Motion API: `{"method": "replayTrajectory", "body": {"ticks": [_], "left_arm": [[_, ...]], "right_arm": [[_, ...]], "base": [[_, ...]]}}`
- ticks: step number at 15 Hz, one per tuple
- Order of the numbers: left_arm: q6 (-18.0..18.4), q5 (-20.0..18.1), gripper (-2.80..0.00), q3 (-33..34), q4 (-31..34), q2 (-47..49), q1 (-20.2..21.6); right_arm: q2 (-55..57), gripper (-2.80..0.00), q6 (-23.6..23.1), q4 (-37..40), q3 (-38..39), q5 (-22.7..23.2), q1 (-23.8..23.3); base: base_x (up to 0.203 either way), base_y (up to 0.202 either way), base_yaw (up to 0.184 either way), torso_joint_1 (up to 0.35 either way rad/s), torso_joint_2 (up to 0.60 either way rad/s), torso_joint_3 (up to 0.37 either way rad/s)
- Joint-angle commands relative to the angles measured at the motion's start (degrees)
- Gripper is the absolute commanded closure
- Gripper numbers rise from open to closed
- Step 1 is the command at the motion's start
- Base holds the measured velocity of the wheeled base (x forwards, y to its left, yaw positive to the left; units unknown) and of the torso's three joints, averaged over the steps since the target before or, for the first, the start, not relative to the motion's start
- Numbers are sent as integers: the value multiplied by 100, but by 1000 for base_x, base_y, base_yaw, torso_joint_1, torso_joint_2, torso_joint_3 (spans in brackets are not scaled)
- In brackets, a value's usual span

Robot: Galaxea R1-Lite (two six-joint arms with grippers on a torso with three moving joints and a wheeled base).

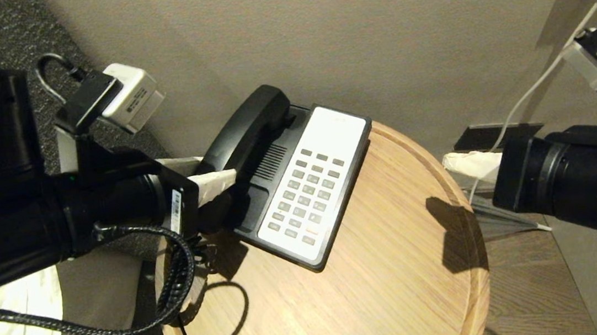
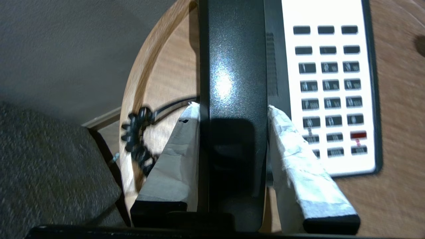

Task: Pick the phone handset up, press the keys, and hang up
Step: Put the handset back

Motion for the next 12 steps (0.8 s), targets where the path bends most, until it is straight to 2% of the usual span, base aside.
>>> {"method": "replayTrajectory", "body": {"ticks": [1,3,12], "left_arm": [[0,6,0,-297,-10,352,-4],[4,1,0,-464,-1,433,-12],[13,-3,0,-300,18,416,-206]], "right_arm": [[-223,0,17,-8,199,-1,-19],[-247,0,17,-14,172,1,-19],[-190,0,8,-17,140,10,-19]], "base": [[0,0,0,0,0,0],[0,0,0,0,0,0],[0,0,0,0,0,0]]}}
